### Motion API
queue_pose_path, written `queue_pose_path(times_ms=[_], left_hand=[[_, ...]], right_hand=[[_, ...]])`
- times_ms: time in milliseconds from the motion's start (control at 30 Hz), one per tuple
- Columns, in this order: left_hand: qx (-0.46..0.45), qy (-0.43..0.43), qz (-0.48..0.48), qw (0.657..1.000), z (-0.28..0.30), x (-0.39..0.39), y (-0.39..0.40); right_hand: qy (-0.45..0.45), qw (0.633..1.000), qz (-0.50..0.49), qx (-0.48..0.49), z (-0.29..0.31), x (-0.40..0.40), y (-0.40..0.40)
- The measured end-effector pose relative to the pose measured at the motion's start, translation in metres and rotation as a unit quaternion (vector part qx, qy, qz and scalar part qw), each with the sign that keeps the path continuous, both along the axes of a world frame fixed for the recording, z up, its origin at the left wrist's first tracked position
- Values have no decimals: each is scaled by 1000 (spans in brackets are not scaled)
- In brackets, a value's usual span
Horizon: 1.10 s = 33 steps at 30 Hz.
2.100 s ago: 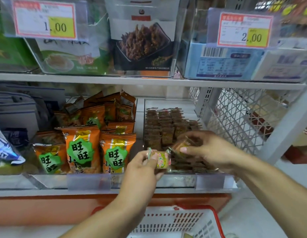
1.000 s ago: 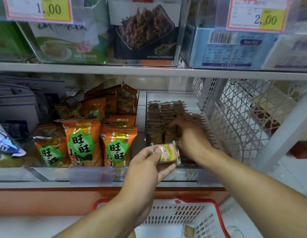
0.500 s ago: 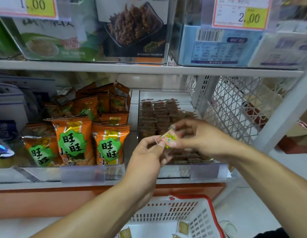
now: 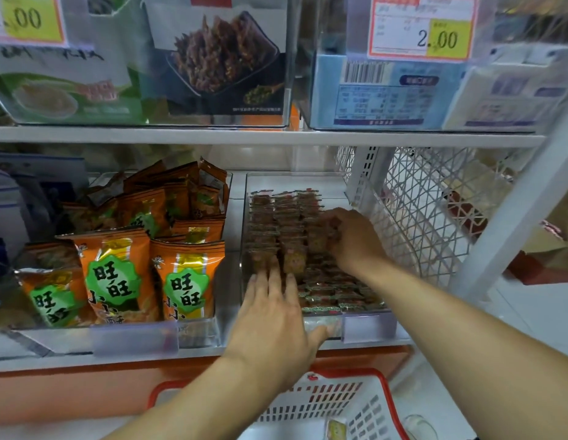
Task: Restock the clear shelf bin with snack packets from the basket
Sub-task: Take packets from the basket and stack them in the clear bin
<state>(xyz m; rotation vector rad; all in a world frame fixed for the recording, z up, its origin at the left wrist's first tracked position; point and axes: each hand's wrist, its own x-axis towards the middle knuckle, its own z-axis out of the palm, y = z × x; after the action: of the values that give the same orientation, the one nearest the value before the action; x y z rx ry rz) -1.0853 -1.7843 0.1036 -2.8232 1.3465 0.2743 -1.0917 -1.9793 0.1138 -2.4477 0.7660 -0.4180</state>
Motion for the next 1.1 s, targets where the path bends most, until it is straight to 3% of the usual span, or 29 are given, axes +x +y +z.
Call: queue_pose_path(times_ms=[133, 333, 500, 667, 900, 1100], left_hand=[[21, -2, 8, 1000, -1, 2, -5], [31, -1, 2, 1000, -4, 3, -8], [15, -3, 18, 1000, -5, 2, -7], [12, -5, 29, 1000, -4, 1, -9], [24, -4, 26, 999, -5, 2, -10], [38, 1, 24, 999, -5, 2, -12]], right_hand=[[-20, 999, -15, 39, -6, 8, -1], [0, 1000, 9, 22, -8, 10, 0], [-64, 998, -2, -8, 6, -3, 4], [46, 996, 76, -28, -5, -7, 24], [0, 991, 97, -96, -20, 0, 30], [37, 990, 92, -104, -23, 2, 36]])
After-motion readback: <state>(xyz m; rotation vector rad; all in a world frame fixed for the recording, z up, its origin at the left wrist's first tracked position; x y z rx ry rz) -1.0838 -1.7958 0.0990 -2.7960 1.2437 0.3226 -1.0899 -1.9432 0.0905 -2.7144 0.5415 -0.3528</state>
